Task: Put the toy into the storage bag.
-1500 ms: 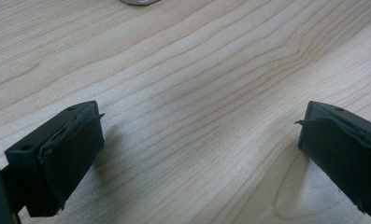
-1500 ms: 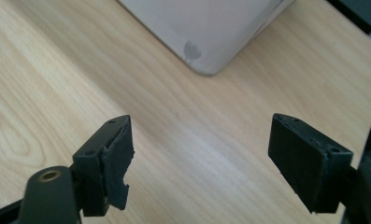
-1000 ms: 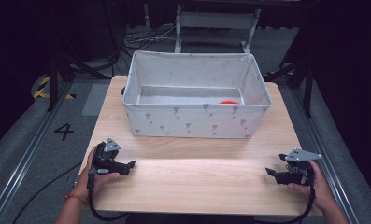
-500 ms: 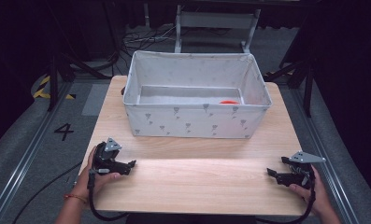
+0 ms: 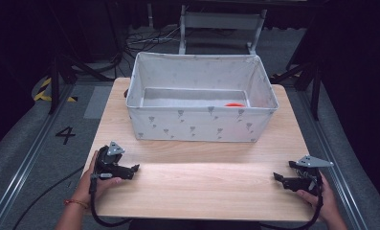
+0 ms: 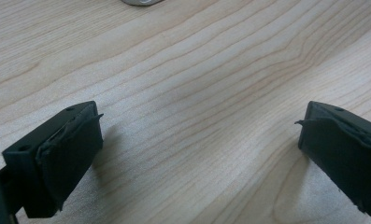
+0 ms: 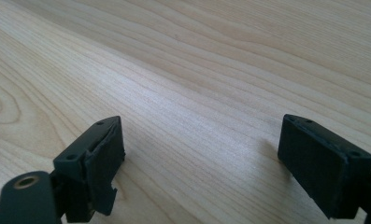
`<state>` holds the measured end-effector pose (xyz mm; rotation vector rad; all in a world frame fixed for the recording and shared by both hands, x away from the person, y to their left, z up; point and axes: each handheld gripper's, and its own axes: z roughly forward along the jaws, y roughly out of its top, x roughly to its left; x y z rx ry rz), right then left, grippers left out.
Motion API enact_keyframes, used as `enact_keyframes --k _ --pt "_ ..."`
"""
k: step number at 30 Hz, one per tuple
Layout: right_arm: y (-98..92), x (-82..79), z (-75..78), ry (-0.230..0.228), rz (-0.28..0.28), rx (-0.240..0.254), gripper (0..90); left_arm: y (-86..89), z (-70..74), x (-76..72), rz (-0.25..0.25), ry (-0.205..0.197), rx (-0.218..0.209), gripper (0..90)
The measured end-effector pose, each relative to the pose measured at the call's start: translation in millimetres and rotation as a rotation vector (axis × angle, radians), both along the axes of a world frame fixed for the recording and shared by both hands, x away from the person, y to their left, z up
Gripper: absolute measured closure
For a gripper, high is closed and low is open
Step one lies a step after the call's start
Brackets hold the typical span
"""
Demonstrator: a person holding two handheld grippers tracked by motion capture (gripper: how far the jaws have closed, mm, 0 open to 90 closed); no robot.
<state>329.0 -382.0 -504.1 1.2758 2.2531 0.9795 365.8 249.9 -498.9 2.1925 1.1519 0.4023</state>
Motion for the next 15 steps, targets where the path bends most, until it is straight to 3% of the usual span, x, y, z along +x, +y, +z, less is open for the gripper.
enact_keyframes --k 15 --pt "0.4 -0.5 0.0 -0.002 -0.006 -0.002 14.9 0.0 0.0 -0.1 0.001 0.0 0.0 0.1"
